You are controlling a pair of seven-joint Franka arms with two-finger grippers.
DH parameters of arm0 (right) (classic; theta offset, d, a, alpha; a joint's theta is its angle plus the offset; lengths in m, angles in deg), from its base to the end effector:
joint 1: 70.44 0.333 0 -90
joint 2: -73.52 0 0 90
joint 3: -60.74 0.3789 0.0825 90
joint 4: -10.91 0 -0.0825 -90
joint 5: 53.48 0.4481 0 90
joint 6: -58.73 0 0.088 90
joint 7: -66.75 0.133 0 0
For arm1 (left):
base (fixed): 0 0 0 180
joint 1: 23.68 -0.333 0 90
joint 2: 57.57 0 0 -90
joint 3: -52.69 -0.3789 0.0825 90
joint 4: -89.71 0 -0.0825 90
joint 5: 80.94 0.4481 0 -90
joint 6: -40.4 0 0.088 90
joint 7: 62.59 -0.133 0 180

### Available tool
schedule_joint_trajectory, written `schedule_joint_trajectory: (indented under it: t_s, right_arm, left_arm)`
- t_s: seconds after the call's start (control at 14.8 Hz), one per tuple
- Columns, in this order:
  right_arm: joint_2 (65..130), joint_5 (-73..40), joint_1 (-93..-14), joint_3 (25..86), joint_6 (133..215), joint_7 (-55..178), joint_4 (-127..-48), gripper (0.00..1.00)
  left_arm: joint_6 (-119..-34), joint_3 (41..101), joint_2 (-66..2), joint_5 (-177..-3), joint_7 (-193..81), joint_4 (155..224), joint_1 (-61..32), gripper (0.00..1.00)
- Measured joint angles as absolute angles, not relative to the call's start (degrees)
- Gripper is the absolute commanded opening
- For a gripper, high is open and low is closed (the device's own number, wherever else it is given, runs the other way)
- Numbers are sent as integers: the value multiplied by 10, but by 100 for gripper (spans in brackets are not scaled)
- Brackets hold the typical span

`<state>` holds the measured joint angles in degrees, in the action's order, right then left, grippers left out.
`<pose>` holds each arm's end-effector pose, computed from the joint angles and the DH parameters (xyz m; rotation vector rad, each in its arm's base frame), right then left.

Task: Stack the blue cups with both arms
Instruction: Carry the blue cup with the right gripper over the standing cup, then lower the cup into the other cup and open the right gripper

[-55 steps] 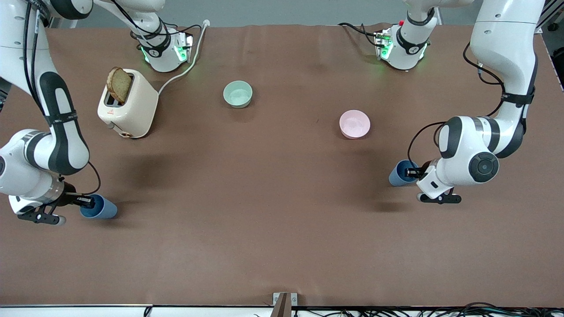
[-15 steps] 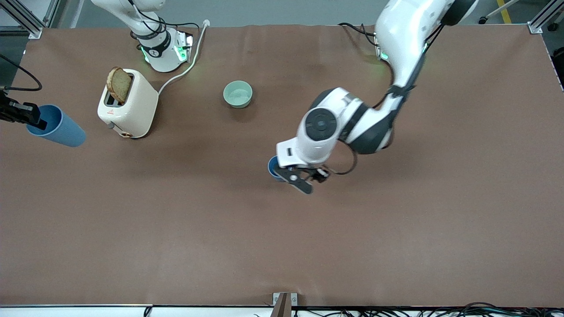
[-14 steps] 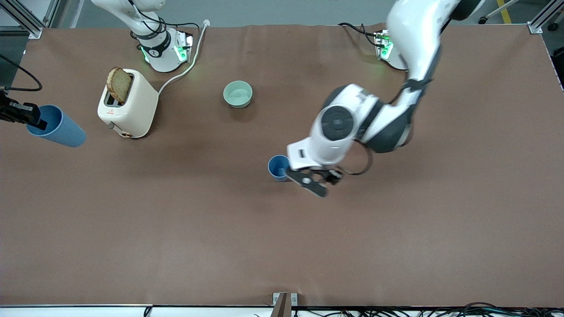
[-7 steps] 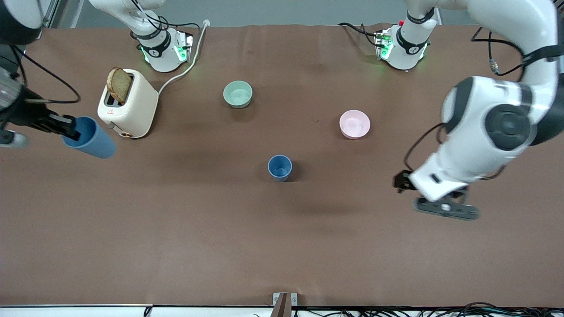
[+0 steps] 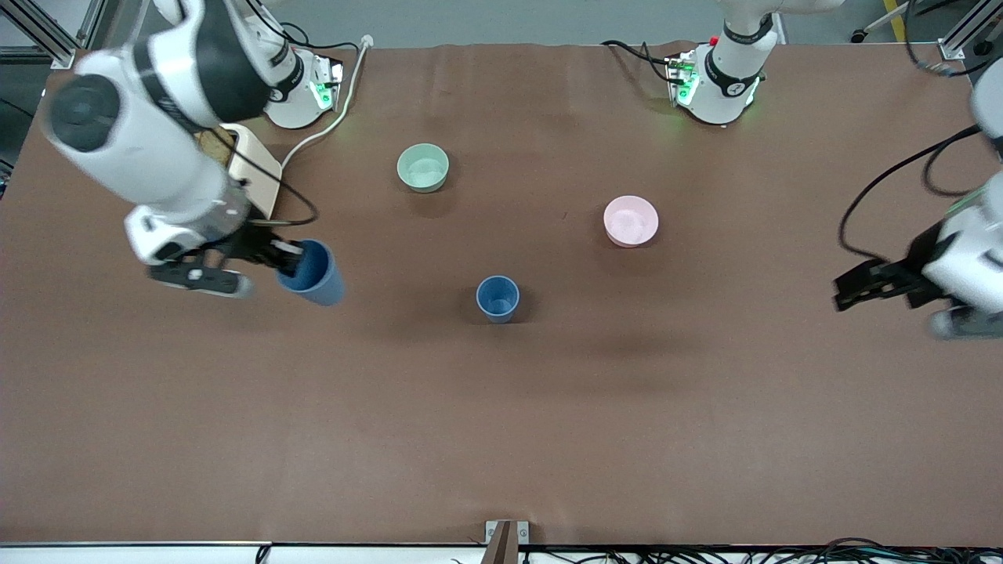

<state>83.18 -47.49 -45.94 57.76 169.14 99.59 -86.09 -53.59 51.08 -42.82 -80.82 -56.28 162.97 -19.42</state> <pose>0.6417 0.2658 0.5168 -3.0110 0.3475 -0.0260 0.7217 -0.0361 0.6534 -3.1347 -0.0981 -0.1646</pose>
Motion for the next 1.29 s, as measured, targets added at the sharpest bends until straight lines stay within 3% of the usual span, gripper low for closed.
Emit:
schedule_joint_trajectory:
  t_s: [0.41, 0.81, 1.29]
  right_arm:
    - [894, -461, -375, 578, 1778, 1059, -861, 1]
    - [960, -422, -312, 578, 1859, 1064, -861, 1]
    - [989, -422, -300, 576, 1899, 1066, -861, 2]
  left_arm:
    - [-478, 514, -481, -819, -568, 1655, -226, 100]
    - [-551, 517, -550, -819, -568, 1780, -223, 100]
    - [-562, 515, -548, -819, -568, 1775, -224, 100]
